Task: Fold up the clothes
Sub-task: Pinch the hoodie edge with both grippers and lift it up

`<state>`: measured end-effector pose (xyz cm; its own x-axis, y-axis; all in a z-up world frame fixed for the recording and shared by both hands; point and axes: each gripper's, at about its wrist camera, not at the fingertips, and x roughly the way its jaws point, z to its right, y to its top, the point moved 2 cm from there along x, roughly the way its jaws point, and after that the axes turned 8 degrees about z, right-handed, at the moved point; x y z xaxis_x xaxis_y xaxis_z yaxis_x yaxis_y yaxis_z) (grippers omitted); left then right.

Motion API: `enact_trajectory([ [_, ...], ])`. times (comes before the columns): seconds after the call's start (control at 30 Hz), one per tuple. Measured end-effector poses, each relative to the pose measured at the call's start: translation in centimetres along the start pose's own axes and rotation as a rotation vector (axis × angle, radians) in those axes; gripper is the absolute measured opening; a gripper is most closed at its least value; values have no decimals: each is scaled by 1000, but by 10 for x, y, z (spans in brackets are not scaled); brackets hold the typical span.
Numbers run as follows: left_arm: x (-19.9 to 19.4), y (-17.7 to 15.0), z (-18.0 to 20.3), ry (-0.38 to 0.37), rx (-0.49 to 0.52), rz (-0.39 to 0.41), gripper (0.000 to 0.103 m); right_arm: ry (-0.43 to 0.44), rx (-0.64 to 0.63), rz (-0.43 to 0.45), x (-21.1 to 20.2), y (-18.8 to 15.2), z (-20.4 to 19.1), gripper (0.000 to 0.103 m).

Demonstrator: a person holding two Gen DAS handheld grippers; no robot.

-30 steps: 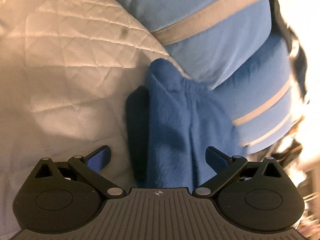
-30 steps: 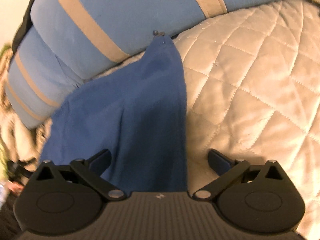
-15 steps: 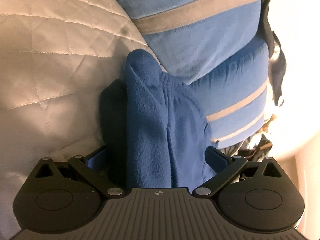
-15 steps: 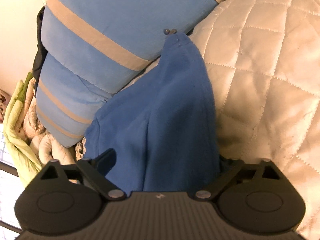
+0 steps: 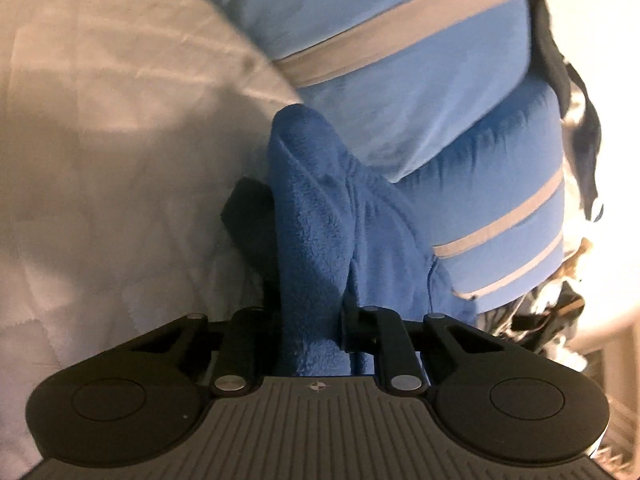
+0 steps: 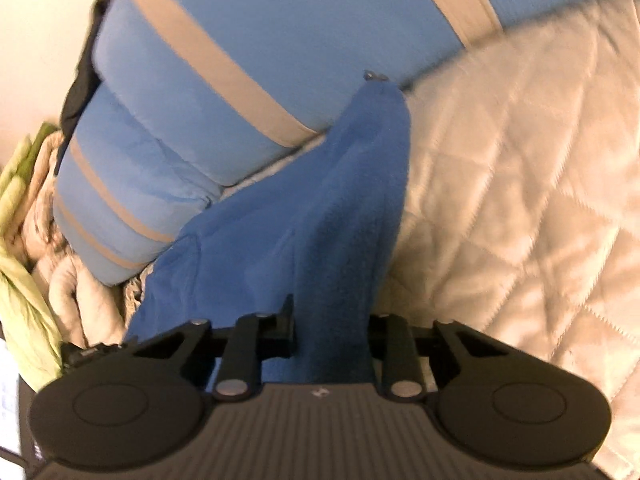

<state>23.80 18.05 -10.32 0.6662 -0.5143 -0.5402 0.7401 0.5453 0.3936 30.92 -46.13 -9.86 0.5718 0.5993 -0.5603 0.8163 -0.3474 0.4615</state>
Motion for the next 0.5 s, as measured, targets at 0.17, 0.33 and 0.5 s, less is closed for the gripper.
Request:
enact_trajectory([
  [0.17, -20, 1, 36, 12, 92, 46, 17, -33, -76, 38, -20, 4, -33, 23],
  [0.33, -37, 6, 69, 20, 146, 92, 17, -18, -117, 96, -41, 7, -61, 22],
  [0.5, -65, 24, 100, 25, 193, 137, 17, -3, -142, 161, -70, 18, -89, 21],
])
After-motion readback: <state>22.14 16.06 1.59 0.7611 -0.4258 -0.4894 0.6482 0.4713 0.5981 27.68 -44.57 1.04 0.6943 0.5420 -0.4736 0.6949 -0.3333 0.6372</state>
